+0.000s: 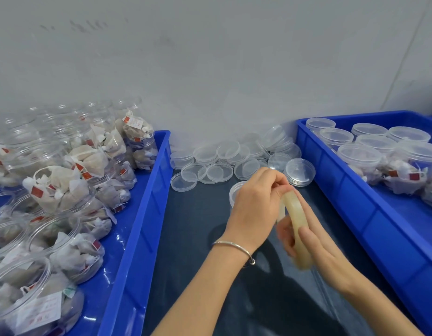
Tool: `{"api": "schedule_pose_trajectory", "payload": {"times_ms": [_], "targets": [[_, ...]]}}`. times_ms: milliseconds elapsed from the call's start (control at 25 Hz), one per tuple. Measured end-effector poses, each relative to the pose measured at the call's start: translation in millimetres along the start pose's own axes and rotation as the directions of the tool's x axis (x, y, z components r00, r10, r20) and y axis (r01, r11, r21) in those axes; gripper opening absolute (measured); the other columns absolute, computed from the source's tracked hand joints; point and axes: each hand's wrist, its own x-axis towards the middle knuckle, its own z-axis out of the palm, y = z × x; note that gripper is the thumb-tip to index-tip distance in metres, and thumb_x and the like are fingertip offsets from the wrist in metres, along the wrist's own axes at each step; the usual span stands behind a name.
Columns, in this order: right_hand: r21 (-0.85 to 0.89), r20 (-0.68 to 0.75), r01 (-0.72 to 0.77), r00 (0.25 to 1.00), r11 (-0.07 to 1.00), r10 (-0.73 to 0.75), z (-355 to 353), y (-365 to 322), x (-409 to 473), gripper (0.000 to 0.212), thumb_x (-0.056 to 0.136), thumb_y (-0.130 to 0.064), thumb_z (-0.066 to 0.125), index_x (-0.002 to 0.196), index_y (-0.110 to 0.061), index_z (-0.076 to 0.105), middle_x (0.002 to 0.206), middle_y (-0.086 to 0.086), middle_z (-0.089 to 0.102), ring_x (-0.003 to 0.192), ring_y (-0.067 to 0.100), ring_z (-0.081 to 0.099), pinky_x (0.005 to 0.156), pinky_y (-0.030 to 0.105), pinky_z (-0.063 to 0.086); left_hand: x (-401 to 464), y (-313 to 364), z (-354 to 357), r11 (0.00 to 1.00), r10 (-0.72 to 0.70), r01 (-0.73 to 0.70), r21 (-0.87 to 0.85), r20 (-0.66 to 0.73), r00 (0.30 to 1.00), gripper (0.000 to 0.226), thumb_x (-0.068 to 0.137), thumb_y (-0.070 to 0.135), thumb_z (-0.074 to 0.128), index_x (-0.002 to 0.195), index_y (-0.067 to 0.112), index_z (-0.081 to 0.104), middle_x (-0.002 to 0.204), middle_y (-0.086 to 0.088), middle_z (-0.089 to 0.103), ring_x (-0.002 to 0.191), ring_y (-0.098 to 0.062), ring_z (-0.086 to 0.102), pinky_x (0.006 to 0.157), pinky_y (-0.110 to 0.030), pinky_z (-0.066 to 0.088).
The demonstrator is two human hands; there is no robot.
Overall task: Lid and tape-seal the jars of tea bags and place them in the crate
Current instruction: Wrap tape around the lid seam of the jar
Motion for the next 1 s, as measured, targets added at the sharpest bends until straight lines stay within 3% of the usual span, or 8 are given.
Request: {"api": "schedule_pose_trajectory", "payload": {"times_ms": [160, 240, 320, 480, 600, 720, 840, 1000], "targets": [[-0.430, -0.093, 0.019, 0.994, 0.903, -0.065, -22, 3, -5, 0.058, 0.091, -0.050, 0.046, 0.142, -0.057, 0.019, 0.065, -0.013, 0.050, 0.053, 0.003, 0.042, 0.053, 0.020, 0.034, -12, -2, -9, 0.996, -0.083, 0.083, -0.010, 0.036, 0.996, 0.008, 0.090, 0.004, 0.059, 0.082, 0.005, 0.060, 0.086, -0.001, 0.059, 0.081, -0.011, 0.054, 0.078, -0.020, 0.043], [-0.691, -0.126, -0.048, 0.991, 0.721, -0.055, -36, -6, 1, 0.057, 0.086, -0.065, 0.046, 0.139, -0.053, 0.030, 0.080, -0.027, 0.060, 0.070, -0.001, 0.057, 0.061, 0.019, 0.044, -28, -10, -13, 0.985, -0.164, 0.163, -0.051, -0.015, 0.986, 0.012, 0.090, 0.006, 0.060, 0.080, 0.011, 0.060, 0.083, 0.005, 0.060, 0.081, -0.006, 0.055, 0.076, -0.014, 0.041], [-0.845, -0.194, -0.166, 0.981, 0.508, -0.002, -46, -12, 5, 0.067, 0.077, -0.075, 0.034, 0.138, -0.047, 0.037, 0.095, -0.017, 0.067, 0.083, 0.011, 0.063, 0.064, 0.034, 0.051, -46, -18, -12, 0.959, -0.270, 0.260, -0.114, -0.076, 0.960, 0.015, 0.090, 0.008, 0.061, 0.079, 0.017, 0.060, 0.082, 0.008, 0.063, 0.080, -0.004, 0.057, 0.074, -0.014, 0.044], [-0.979, -0.032, -0.028, 0.999, 0.201, -0.016, -43, -15, 7, 0.062, 0.084, -0.076, 0.008, 0.143, -0.057, 0.009, 0.068, -0.008, 0.056, 0.051, 0.011, 0.047, 0.042, 0.026, 0.030, -69, -44, -13, 0.896, -0.434, 0.384, -0.224, -0.248, 0.866, 0.017, 0.090, 0.006, 0.062, 0.078, 0.018, 0.062, 0.081, 0.007, 0.065, 0.073, 0.001, 0.057, 0.066, -0.009, 0.041], [-0.990, 0.026, 0.029, 0.999, 0.138, -0.021, -42, -12, 17, 0.059, 0.084, -0.070, 0.002, 0.141, -0.057, 0.002, 0.064, -0.004, 0.043, 0.043, 0.014, 0.043, 0.038, 0.026, 0.019, -72, -59, -15, 0.917, -0.390, 0.353, -0.187, -0.234, 0.890, 0.017, 0.090, 0.000, 0.059, 0.079, 0.014, 0.060, 0.105, 0.010, 0.061, 0.092, 0.006, 0.056, 0.073, -0.009, 0.043], [-0.994, 0.051, 0.056, 0.997, 0.097, -0.050, -43, -6, 27, 0.056, 0.087, -0.065, 0.012, 0.142, -0.053, 0.020, 0.059, -0.006, 0.034, 0.037, 0.016, 0.039, 0.037, 0.024, 0.012, -71, -69, -13, 0.893, -0.398, 0.348, -0.287, -0.139, 0.907, 0.013, 0.092, -0.003, 0.054, 0.081, 0.005, 0.055, 0.131, 0.013, 0.051, 0.120, 0.007, 0.049, 0.094, -0.013, 0.042], [-0.990, 0.099, 0.103, 0.994, 0.094, -0.052, -44, -1, 33, 0.054, 0.089, -0.059, 0.026, 0.136, -0.043, 0.047, 0.057, -0.008, 0.026, 0.034, 0.014, 0.024, 0.039, 0.019, 0.003, -68, -77, -14, 0.868, -0.403, 0.351, -0.351, -0.086, 0.911, 0.015, 0.093, -0.005, 0.051, 0.081, 0.004, 0.052, 0.138, 0.006, 0.051, 0.126, 0.003, 0.046, 0.102, -0.018, 0.040], [-0.983, 0.138, 0.146, 0.987, 0.113, -0.078, -46, 5, 38, 0.052, 0.089, -0.058, 0.028, 0.133, -0.041, 0.052, 0.058, -0.008, 0.025, 0.034, 0.015, 0.023, 0.039, 0.019, 0.003, -65, -79, -14, 0.859, -0.400, 0.344, -0.379, -0.076, 0.914, 0.017, 0.093, -0.006, 0.051, 0.080, 0.006, 0.051, 0.135, 0.006, 0.053, 0.125, 0.003, 0.048, 0.100, -0.015, 0.040]]}}
